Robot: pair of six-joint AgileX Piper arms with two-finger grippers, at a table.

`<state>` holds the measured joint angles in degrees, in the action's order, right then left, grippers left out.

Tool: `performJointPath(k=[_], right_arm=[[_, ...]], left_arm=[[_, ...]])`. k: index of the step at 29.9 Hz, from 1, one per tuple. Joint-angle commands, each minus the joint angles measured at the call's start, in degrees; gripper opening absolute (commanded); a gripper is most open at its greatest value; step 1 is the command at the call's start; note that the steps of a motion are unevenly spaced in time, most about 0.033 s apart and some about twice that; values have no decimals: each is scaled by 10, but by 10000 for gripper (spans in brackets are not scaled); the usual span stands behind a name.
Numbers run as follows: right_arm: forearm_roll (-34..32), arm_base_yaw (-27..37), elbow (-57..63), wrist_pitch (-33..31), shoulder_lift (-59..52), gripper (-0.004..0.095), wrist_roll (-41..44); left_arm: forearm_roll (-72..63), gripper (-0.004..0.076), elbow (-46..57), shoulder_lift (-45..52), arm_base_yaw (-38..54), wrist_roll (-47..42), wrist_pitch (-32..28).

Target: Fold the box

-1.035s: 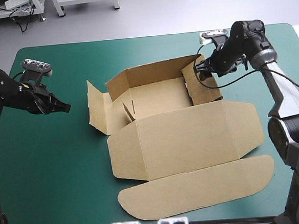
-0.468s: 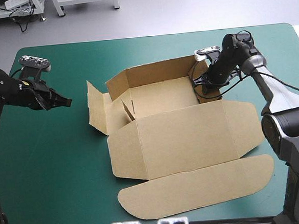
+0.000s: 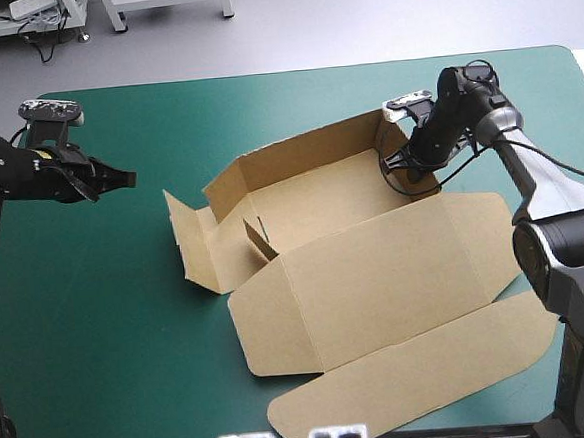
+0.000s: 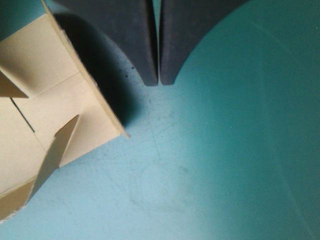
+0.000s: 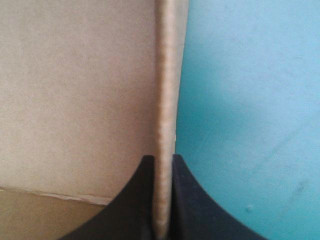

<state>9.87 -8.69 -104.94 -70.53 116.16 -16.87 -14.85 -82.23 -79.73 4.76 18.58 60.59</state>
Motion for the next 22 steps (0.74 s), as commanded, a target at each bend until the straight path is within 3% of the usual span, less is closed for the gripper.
performJointPath(k=[1,4,11,22], right_arm=[[62,40,-14,-12,-69,-20,-11],[112,72,-14,-12,-104,-20,-36],[132,112,-14,-12,-188,-20,-61],[208,114,-14,-11,-250,-20,-97]], left_arm=[[1,-3,-13,17,30,-15,-31],[7,-3,-13,15,70,-24,-41],[-32,-3,-8,-3,117,-24,-30],[-270,-3,22,-18,110,145,-28]])
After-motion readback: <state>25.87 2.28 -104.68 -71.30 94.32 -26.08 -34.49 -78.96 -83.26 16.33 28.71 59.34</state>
